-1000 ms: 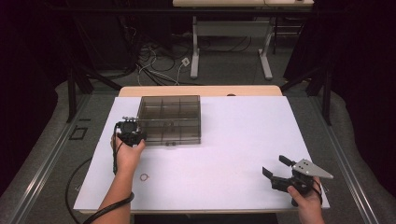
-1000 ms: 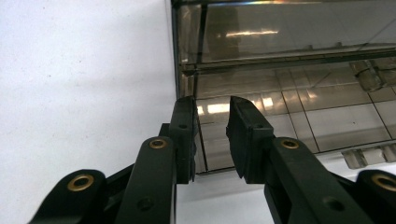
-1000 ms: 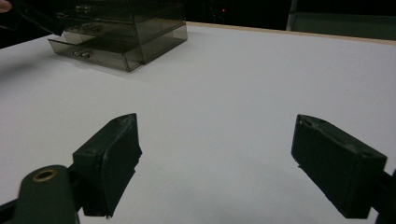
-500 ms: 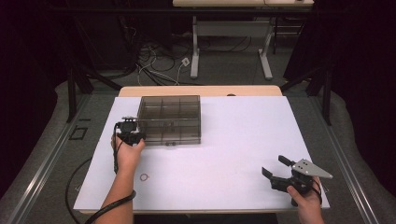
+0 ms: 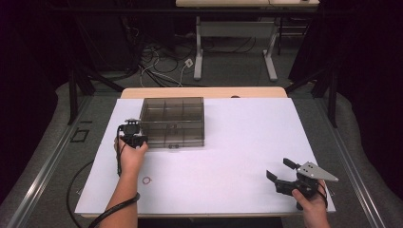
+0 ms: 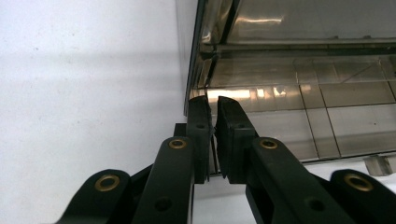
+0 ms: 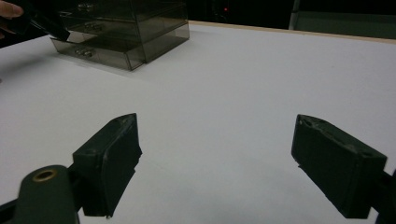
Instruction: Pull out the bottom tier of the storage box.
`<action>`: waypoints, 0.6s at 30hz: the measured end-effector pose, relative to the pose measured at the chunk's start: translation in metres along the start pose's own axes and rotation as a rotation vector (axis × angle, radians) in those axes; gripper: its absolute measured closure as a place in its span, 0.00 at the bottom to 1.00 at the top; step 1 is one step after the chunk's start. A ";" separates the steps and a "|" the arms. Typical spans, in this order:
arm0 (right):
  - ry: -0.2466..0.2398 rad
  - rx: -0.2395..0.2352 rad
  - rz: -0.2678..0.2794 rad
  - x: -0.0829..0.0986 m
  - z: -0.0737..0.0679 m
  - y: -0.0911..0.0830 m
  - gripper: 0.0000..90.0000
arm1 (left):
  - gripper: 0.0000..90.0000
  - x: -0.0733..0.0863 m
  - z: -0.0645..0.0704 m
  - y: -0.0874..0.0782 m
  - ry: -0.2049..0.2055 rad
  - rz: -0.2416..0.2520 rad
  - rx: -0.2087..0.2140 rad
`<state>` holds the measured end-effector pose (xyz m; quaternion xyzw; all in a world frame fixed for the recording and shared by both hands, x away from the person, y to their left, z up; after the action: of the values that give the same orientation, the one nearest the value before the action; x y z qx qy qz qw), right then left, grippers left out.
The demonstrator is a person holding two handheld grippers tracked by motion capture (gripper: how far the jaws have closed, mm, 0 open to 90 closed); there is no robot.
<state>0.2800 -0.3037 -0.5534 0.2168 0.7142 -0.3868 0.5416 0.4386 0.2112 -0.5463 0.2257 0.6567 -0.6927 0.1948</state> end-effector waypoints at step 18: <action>0.005 -0.003 -0.004 0.000 0.000 0.000 0.16 | 0.97 0.001 0.000 0.002 -0.020 -0.010 -0.004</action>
<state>0.2797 -0.3035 -0.5533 0.2154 0.7168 -0.3862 0.5392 0.4393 0.2112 -0.5483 0.2151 0.6574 -0.6945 0.1982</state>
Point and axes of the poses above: each handheld gripper's, and its own axes: y roughly forward along the jaws, x roughly out of its underside, z roughly to its right, the point moved 2 cm from there along y, roughly forward along the jaws, and after that the axes turned 6 degrees about -x, right-handed, at the moved point
